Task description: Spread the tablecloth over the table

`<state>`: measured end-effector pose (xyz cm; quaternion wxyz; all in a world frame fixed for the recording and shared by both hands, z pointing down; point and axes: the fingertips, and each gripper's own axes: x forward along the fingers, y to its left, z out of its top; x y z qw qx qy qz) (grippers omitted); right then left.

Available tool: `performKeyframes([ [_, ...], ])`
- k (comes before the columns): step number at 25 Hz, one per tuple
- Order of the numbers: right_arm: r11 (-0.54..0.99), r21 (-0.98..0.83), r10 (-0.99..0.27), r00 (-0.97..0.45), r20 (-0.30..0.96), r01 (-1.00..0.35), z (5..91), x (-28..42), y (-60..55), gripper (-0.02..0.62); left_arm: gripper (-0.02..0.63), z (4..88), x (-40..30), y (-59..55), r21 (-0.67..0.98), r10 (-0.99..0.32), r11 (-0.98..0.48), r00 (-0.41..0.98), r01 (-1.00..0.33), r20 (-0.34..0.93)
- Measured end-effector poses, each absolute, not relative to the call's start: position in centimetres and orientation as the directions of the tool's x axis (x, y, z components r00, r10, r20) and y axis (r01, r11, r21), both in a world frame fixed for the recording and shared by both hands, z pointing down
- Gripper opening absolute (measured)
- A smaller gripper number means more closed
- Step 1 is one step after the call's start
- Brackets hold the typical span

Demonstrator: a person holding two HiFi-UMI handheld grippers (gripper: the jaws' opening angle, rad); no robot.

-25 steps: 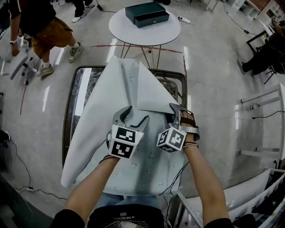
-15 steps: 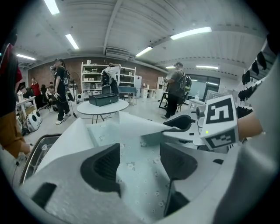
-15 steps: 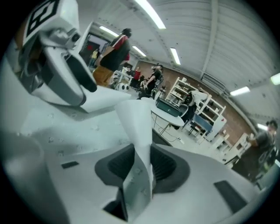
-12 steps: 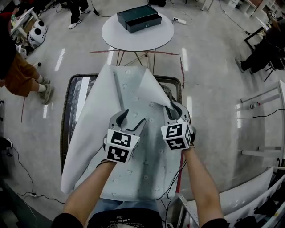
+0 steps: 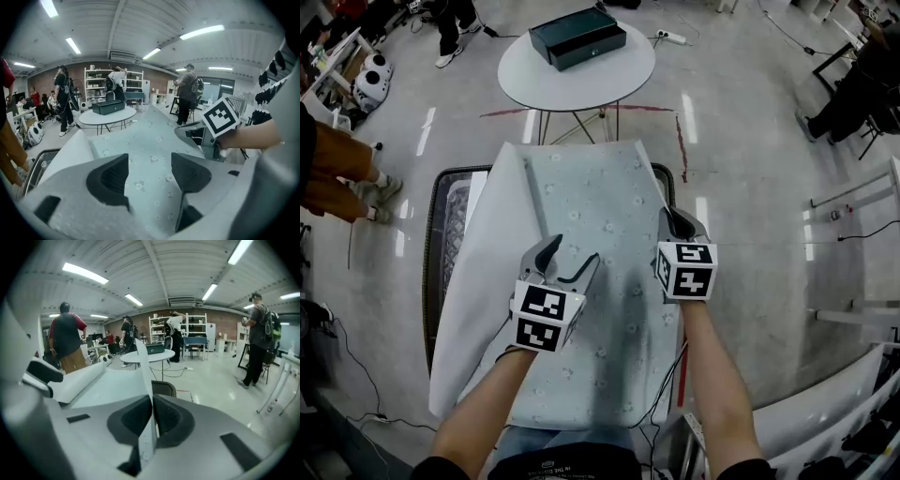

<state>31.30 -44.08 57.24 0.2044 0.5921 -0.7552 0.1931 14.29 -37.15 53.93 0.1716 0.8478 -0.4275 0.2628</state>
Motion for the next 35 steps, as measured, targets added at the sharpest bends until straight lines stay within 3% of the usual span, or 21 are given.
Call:
performKeyframes([
  [5, 0.155, -0.145, -0.798, -0.21, 0.565, -0.977, 58.9, 33.1, -44.8, 0.025, 0.291, 54.3, 14.6, -37.4, 0.062, -0.631, -0.573, 0.488, -0.817, 0.603],
  [13, 0.074, -0.055, -0.768, -0.092, 0.634, -0.996, 61.5, 35.0, -44.6, 0.084, 0.29, 54.4, 13.5, -37.7, 0.052, -0.646, -0.554, 0.469, -0.831, 0.602],
  [27, 0.154, -0.02, -0.819, -0.139, 0.557, -0.988, 55.7, 31.8, -42.8, 0.158, 0.291, 52.9, 10.3, -35.8, 0.034, -0.671, -0.535, 0.449, -0.844, 0.59],
  [35, 0.208, -0.004, -0.843, -0.181, 0.507, -0.978, 52.3, 27.1, -40.5, 0.158, 0.305, 54.2, 7.2, -34.4, -0.042, -0.66, -0.561, 0.416, -0.827, 0.626],
])
